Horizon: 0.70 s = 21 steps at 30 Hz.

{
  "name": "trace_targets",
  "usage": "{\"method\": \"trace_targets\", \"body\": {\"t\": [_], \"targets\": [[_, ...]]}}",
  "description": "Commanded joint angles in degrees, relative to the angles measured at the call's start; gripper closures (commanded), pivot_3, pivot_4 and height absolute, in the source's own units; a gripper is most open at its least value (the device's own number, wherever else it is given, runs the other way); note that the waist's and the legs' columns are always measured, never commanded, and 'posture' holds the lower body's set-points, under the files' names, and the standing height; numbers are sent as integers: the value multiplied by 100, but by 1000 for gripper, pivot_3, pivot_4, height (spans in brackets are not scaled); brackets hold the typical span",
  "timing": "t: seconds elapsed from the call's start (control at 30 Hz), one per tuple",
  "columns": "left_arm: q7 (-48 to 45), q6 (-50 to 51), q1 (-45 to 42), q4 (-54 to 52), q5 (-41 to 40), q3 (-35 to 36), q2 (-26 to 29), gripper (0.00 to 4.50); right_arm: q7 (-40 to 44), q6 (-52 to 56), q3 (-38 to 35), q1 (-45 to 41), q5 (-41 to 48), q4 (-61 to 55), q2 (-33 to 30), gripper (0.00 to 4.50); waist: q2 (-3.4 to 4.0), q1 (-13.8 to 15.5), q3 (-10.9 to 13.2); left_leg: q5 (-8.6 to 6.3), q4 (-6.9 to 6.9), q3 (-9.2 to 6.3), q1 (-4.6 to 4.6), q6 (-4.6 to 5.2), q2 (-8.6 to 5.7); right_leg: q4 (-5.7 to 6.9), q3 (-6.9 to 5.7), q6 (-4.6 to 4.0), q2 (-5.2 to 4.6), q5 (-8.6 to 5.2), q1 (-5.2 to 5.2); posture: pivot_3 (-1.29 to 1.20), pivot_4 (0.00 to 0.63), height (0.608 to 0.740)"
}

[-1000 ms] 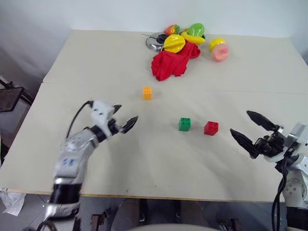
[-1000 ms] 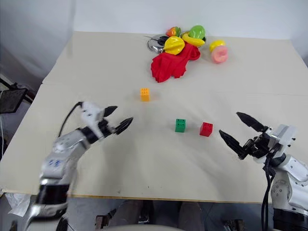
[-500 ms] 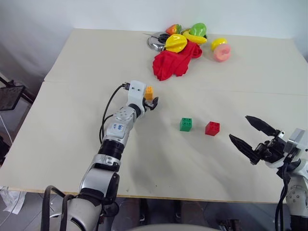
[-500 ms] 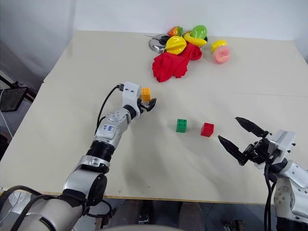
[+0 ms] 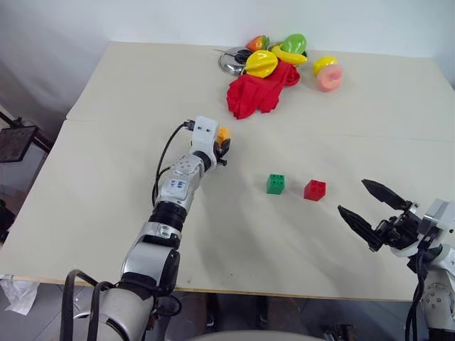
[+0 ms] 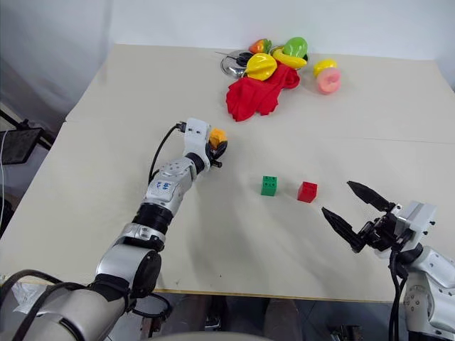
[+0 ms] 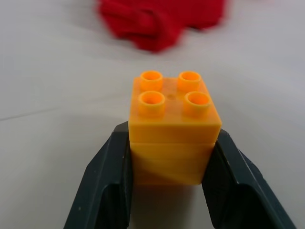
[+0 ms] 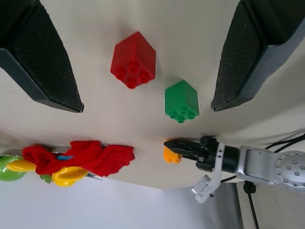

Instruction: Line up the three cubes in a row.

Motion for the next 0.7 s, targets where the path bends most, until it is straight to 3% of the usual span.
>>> {"method": "trace_targets", "body": {"t": [0.03,0.13,0.27,0.47,0.7], "targets": [[-2223,-1038,231,-493,-287,-300,738,2973,78,-130,-339,150,153,-183,-85,0,0,-27,0,0,-1,2,-1,-1,1,-2,0,0,3,0,-2,0,150,740],[-3946,-2187,223,33,-253,-520,1533,2973,166,-104,-490,340,202,-219,-189,0,3,-51,-1,0,-2,11,-1,-9,8,-4,2,-4,11,-2,-8,0,150,740],[-4675,-3148,-243,1197,34,-657,1846,2973,198,-35,-641,567,245,-334,-246,0,3,5,-2,-1,4,5,0,-11,9,-1,3,-5,9,-2,-5,0,150,740],[-4881,-3859,-913,2434,355,-760,1440,2973,277,46,-753,856,293,-417,-275,0,1,41,-1,-5,6,-1,-11,2,-4,-6,-1,0,-3,1,-5,0,150,740],[-4613,-4157,-1369,3184,809,-906,953,2973,324,156,-795,979,318,-470,-322,0,-2,-6,1,-6,2,-1,-17,5,-34,-12,-6,2,-1,1,-7,0,150,740]]}}
